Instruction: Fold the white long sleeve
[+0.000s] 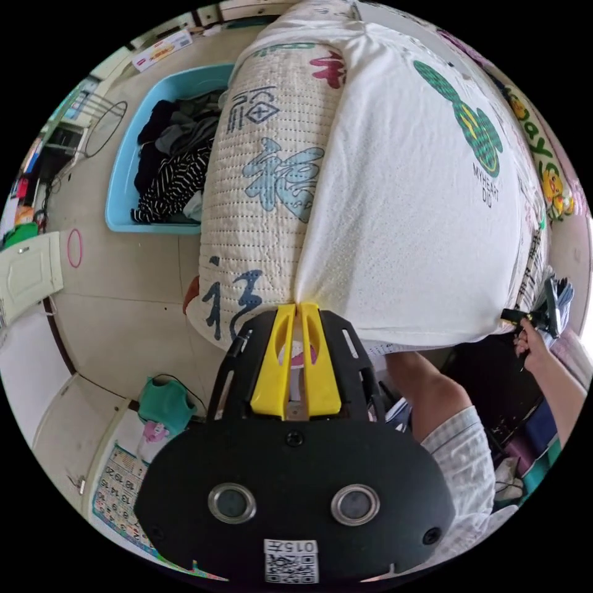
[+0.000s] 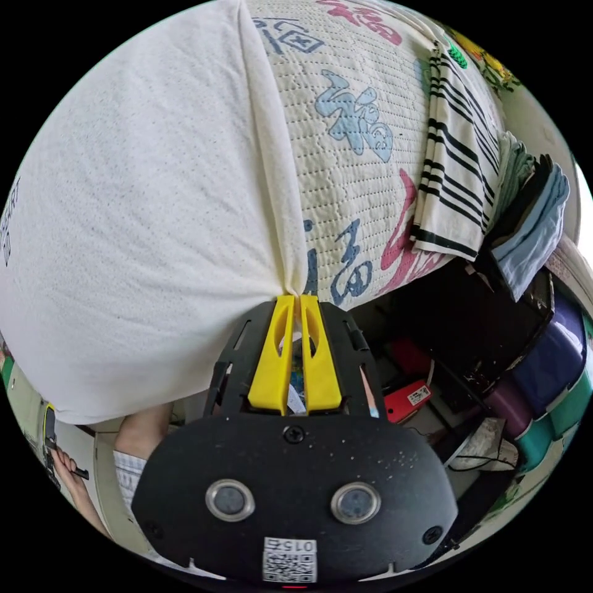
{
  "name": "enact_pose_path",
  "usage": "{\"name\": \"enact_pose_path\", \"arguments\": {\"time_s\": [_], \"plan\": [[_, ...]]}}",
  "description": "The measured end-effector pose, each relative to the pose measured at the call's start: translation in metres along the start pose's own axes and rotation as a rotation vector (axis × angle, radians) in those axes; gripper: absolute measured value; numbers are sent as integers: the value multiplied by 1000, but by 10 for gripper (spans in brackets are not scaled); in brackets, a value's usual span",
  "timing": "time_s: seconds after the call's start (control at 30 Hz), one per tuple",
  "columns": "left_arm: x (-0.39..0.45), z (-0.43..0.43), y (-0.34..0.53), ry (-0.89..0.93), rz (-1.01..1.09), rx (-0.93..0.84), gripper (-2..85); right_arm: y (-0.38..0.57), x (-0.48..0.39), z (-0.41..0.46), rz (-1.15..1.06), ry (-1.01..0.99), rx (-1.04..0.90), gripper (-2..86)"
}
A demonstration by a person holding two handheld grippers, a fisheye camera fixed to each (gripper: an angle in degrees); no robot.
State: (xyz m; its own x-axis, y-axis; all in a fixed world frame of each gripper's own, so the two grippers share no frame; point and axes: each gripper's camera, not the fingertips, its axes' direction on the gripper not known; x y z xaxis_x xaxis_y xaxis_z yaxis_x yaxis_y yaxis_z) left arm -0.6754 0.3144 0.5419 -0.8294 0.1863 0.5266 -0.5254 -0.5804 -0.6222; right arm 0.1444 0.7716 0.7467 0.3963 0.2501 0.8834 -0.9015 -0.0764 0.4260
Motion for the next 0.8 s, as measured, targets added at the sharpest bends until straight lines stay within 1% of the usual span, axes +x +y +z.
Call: {"name": "enact_pose_path", "arguments": {"time_s": [0.07, 0.2, 0.33, 0.43, 0.47, 0.5, 0.53, 0.57, 0.6, 0.63, 0.7, 0.77, 0.8], "plan": [[21, -8, 0, -64, 76, -17, 5, 5, 18, -5, -14, -51, 21, 5], [31, -22, 5, -47, 117, -26, 21, 13, 54, -12, -50, -175, 49, 6], [20, -44, 22, 69, 37, -37, 81, 16, 110, -13, -58, -382, 46, 10], [6, -58, 42, 32, -127, -89, 91, 18, 155, -8, -54, -576, 25, 15], [6, -69, 51, 13, -186, -79, 91, 18, 173, -6, -59, -661, 2, 18], [8, -75, 55, 5, -211, -69, 91, 18, 182, -5, -67, -702, -12, 19], [17, -88, 59, -7, -251, -43, 90, 18, 199, -7, -112, -778, -29, 16], [33, -101, 59, -13, -272, -21, 88, 19, 218, -15, -189, -849, -6, 14], [44, -106, 56, -14, -276, -12, 88, 20, 228, -21, -217, -870, 7, 13], [72, -116, 48, -10, -268, 11, 88, 20, 253, -36, -253, -891, 41, 12], [129, -129, 27, 17, -202, 70, 87, 15, 297, -65, -257, -888, 123, 15], [227, -137, -15, 77, -66, 138, 86, -5, 369, -105, -214, -914, 279, 33], [255, -138, -28, 103, -25, 153, 87, -13, 388, -114, -193, -923, 319, 39]]}}
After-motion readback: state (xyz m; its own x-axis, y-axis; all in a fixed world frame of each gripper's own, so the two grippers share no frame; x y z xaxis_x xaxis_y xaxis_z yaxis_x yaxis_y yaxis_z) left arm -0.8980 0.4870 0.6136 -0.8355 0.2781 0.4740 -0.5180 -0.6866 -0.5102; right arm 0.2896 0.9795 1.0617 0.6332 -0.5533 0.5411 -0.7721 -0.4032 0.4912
